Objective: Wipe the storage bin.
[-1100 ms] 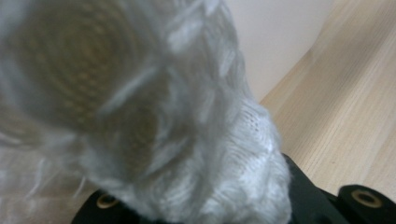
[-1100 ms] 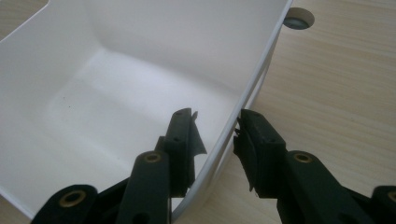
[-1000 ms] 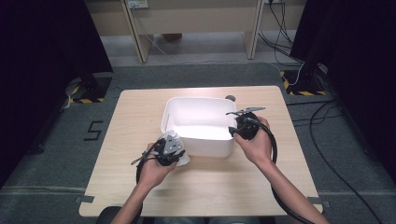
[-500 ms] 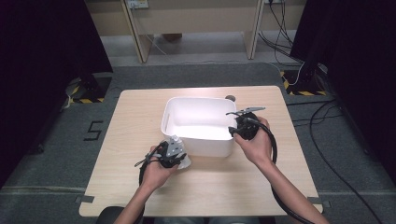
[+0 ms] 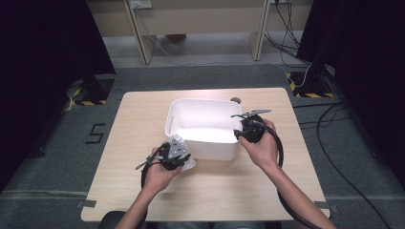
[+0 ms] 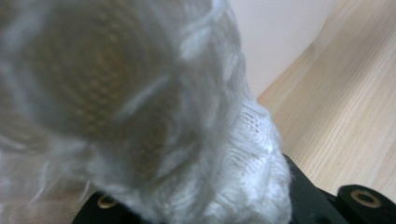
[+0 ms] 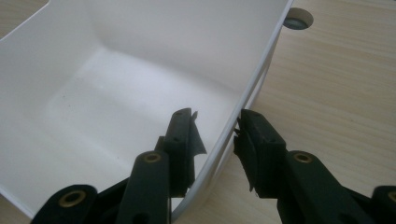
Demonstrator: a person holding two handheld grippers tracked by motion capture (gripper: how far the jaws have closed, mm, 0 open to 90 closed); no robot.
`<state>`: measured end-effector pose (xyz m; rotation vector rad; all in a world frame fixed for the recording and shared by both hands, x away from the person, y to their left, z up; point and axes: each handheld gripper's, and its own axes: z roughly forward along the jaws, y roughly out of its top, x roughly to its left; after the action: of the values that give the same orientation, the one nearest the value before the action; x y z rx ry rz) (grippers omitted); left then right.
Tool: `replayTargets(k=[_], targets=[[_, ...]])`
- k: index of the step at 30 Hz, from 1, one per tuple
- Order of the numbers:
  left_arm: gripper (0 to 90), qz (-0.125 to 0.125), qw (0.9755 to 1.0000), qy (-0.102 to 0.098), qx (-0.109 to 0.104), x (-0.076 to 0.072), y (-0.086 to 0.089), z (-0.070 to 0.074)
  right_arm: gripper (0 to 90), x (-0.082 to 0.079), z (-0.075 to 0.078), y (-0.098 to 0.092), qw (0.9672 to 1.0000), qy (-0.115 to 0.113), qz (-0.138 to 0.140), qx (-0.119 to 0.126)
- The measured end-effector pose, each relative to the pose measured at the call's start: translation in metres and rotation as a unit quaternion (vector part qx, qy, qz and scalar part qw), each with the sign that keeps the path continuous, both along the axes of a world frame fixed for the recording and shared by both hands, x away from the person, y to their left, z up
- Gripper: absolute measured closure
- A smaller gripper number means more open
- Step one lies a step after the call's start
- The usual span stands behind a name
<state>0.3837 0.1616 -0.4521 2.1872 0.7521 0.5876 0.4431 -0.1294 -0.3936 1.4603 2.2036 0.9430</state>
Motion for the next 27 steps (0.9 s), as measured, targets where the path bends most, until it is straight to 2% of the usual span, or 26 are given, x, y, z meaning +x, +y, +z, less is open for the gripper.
replayTargets(k=[5, 10, 14, 20, 27], targets=[[81.1, -0.002, 0.9998, -0.018, -0.005, -0.002, -0.001, 0.016, 65.9, 0.0, 0.0, 0.0, 1.0, 0.0, -0.001, -0.002], [81.1, -0.004, 0.9997, -0.023, -0.001, -0.002, -0.003, 0.022, 65.9, 0.001, 0.0, 0.0, 1.0, -0.001, -0.001, -0.002], [81.1, -0.002, 0.9998, -0.021, -0.004, -0.002, -0.003, 0.02, 65.5, 0.0, 0.0, 0.0, 1.0, -0.001, -0.001, -0.002], [81.1, -0.002, 0.9998, -0.015, 0.01, 0.0, -0.003, 0.012, 65.1, 0.0, 0.0, 0.0, 1.0, -0.002, 0.001, -0.004], [81.1, 0.0, 0.9998, -0.007, 0.017, 0.003, -0.007, -0.002, 64.7, 0.0, 0.0, 0.001, 1.0, -0.003, 0.0, -0.003]])
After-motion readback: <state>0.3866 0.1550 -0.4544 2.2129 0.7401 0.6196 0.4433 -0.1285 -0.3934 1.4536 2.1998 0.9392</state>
